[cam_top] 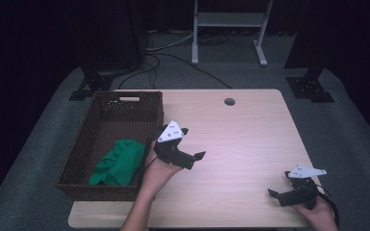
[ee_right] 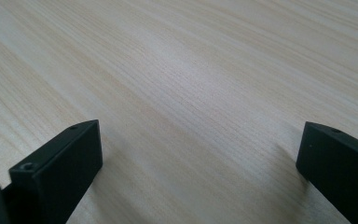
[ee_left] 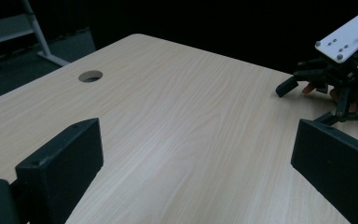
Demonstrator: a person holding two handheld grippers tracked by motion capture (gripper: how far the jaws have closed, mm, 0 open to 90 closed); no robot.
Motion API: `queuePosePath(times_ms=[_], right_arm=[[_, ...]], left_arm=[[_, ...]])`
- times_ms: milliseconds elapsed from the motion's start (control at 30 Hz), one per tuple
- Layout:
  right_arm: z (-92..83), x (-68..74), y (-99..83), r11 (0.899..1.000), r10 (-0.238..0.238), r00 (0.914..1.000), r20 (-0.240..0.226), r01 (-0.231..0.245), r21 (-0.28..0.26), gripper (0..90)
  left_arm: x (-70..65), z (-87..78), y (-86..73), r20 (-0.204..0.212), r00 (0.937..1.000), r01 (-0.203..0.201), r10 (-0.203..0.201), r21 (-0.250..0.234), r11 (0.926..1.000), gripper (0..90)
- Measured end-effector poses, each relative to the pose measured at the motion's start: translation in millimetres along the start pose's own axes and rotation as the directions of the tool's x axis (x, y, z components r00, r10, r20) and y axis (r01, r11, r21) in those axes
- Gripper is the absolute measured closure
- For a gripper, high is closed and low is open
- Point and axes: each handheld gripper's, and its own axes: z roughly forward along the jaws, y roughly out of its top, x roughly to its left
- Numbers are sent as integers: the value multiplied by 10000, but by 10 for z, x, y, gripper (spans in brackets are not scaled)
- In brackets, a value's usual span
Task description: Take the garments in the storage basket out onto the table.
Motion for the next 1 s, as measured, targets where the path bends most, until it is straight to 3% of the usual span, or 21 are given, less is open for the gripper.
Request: queuePosePath(times_ms=[533, 1000], right_arm=[[0, 0, 0, 10000, -4, 10000, -7, 4, 5, 0], [-1, 0, 0, 10000, -2, 10000, -5, 2, 8, 0]], left_arm=[[54, -21, 43, 136, 9998, -167, 167, 3, 9999, 13], [64, -97, 49, 53, 10000, -55, 55, -111, 9999, 13]])
